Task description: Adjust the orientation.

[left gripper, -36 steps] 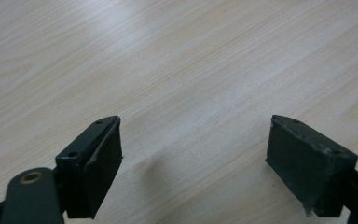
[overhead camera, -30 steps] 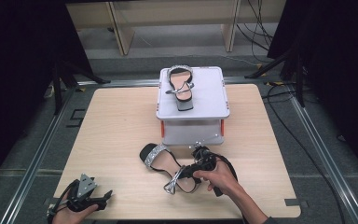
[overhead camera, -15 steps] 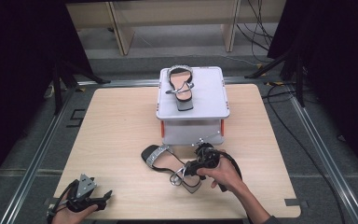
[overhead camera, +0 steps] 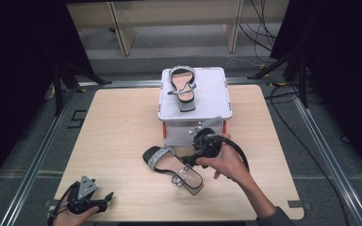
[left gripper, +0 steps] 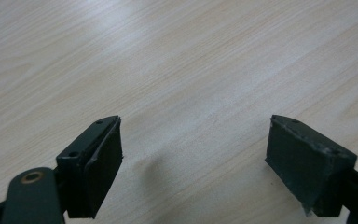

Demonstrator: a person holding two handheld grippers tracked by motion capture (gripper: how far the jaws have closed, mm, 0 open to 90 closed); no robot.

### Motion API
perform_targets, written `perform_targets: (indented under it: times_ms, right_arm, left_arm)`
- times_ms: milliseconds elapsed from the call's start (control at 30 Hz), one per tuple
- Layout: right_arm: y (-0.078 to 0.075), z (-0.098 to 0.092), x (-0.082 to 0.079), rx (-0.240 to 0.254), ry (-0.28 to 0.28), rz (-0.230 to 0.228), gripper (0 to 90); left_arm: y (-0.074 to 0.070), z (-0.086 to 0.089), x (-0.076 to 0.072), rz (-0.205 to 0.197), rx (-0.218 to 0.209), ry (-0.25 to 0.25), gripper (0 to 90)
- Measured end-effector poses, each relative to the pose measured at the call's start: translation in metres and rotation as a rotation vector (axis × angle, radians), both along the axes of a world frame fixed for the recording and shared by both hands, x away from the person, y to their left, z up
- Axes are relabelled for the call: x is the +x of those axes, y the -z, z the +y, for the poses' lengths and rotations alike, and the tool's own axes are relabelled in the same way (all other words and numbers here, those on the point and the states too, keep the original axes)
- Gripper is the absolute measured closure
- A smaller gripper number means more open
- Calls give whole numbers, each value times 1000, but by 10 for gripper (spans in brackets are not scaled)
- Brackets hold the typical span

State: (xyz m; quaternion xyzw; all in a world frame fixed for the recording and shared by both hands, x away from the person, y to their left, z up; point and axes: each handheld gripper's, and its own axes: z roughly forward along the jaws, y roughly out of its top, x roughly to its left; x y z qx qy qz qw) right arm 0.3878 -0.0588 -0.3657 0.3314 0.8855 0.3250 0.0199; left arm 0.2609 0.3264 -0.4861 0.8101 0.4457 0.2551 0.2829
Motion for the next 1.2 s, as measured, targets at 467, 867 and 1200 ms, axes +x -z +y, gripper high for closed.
perform_targets:
  times_ms: [467,867,1200]
  right_arm:
    - [60,79,29,-311,-90,121,269]
    - [81,80,26,-376,-118,155,271]
    - [90,83,23,-419,-103,147,318]
  left_arm:
    - [0,0,-1,-1,-5,3,181]
    - [0,0,0,0,2,6,181]
    - [1,0,1,-2,-8,-3,180]
